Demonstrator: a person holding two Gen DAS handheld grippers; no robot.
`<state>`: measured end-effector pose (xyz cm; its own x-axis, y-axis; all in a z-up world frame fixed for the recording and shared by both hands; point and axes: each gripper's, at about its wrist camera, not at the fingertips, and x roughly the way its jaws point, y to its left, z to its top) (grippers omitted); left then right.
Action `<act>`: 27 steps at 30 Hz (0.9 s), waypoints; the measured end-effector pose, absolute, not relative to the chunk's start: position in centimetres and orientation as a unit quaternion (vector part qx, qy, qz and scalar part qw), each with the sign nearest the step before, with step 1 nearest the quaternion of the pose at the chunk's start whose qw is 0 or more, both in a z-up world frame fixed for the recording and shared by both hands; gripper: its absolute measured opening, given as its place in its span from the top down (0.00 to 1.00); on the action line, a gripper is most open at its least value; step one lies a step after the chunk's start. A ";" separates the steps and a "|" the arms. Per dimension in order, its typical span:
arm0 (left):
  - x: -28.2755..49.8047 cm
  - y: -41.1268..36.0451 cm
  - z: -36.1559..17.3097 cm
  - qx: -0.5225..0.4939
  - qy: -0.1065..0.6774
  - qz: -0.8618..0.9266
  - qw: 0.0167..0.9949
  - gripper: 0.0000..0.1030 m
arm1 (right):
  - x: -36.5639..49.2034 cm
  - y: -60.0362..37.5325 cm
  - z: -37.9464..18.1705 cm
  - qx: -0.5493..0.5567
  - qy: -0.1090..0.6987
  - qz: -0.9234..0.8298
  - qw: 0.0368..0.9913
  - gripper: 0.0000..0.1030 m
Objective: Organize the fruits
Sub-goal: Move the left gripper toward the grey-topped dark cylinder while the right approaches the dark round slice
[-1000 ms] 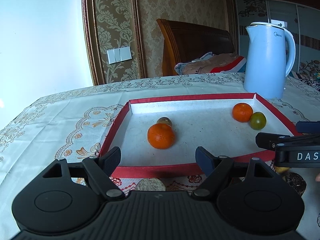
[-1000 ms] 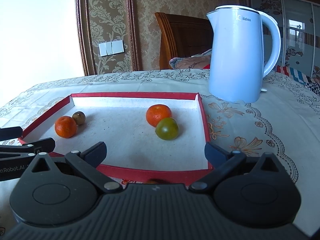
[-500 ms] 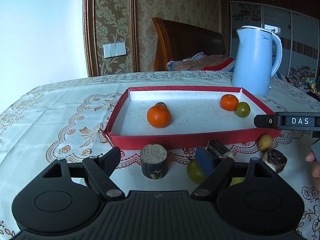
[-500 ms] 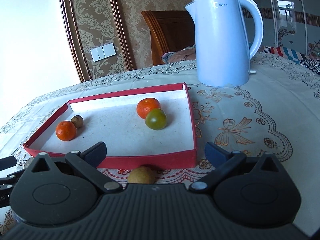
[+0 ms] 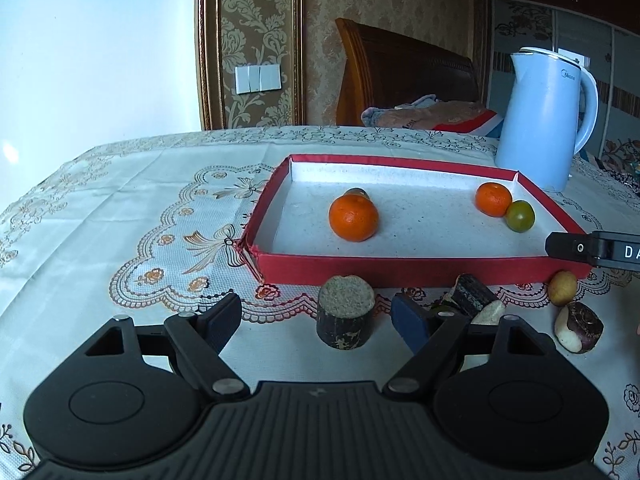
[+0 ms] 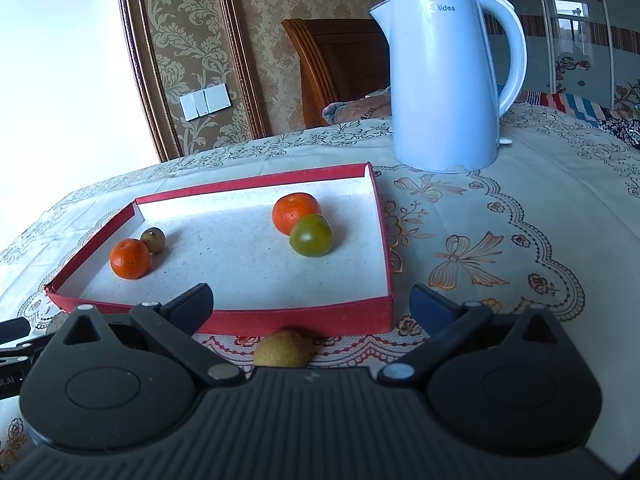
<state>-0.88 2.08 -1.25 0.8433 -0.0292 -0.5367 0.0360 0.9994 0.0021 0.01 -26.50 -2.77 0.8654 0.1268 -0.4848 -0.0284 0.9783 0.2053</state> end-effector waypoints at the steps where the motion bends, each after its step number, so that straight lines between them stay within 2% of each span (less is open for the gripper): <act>1: -0.7 2.1 -1.3 0.007 0.283 -0.016 0.959 0.20 | 0.0 -26.5 -2.8 0.096 0.257 0.041 0.961 0.00; 7: 0.4 1.3 -2.0 0.035 0.305 -0.010 0.952 0.20 | 0.1 -26.5 -2.8 0.096 0.260 0.041 0.960 0.00; 10: 1.4 1.9 -2.4 0.014 0.330 -0.007 0.944 0.20 | -0.1 -26.7 -2.7 0.096 0.258 0.038 0.961 0.00; 22: 1.7 2.1 -2.5 0.005 0.328 0.010 0.945 0.20 | -4.9 -29.0 -3.2 0.083 0.262 0.049 0.960 0.00; 24: 1.8 2.1 -2.5 0.006 0.332 0.019 0.943 0.11 | -5.2 -28.8 -3.5 0.077 0.273 0.060 0.957 0.00; 27: 1.9 2.3 -2.6 0.003 0.334 0.020 0.942 0.10 | -5.3 -28.7 -3.6 0.079 0.274 0.074 0.955 0.00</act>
